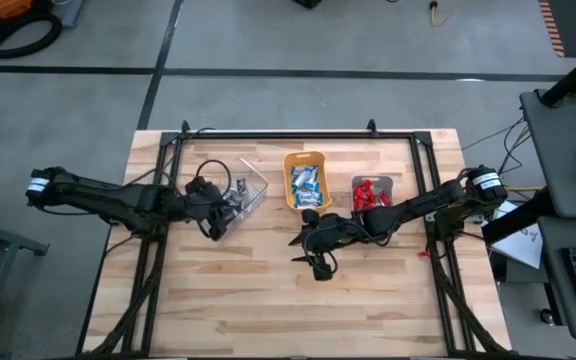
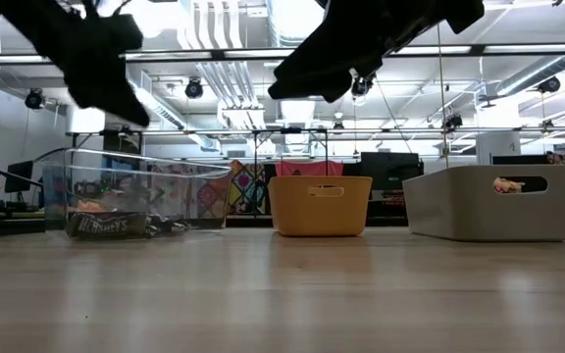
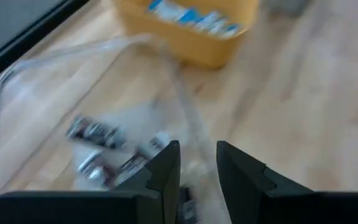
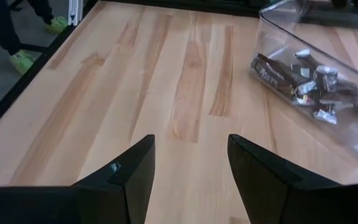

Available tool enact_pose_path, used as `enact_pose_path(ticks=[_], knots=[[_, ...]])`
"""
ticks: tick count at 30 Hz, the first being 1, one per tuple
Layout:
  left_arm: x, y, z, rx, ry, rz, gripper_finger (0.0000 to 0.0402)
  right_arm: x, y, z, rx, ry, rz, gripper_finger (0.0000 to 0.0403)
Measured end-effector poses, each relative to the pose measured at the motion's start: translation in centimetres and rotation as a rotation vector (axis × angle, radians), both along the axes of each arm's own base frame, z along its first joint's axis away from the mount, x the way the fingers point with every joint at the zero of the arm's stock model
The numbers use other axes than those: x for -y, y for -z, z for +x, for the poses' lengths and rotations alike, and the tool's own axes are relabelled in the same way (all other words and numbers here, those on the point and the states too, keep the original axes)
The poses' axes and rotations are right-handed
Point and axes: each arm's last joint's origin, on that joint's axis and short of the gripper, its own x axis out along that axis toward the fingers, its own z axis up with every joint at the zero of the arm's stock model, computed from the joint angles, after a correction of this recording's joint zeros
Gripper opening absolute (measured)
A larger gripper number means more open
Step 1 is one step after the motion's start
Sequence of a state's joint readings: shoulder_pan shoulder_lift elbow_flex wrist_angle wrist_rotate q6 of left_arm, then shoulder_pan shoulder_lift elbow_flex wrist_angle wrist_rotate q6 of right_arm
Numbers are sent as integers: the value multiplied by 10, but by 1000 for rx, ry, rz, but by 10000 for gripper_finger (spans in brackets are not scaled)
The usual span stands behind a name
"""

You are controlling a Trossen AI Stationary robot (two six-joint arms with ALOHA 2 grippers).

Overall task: Organize candy in baskets
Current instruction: Return to Home Position

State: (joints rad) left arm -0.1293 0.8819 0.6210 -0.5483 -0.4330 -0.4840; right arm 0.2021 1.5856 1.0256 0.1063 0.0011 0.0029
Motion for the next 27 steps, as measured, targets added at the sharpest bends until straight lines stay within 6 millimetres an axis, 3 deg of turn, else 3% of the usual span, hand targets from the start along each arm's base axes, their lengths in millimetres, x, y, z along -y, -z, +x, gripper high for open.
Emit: enact_pose_path(ticks=[5, 11, 17, 27], knots=[[16, -29, 2, 103, 180, 41, 82, 0, 0, 0, 19, -30, -48, 194], [43, -41, -6, 269, 418, 114, 78, 2, 4, -10, 63, -39, -59, 190], [55, -18, -22, 288, 464, 152, 78, 7, 1, -33, 116, -36, -50, 174], [47, 17, -37, 456, 462, 175, 77, 17, -3, -73, 195, 61, -22, 152]])
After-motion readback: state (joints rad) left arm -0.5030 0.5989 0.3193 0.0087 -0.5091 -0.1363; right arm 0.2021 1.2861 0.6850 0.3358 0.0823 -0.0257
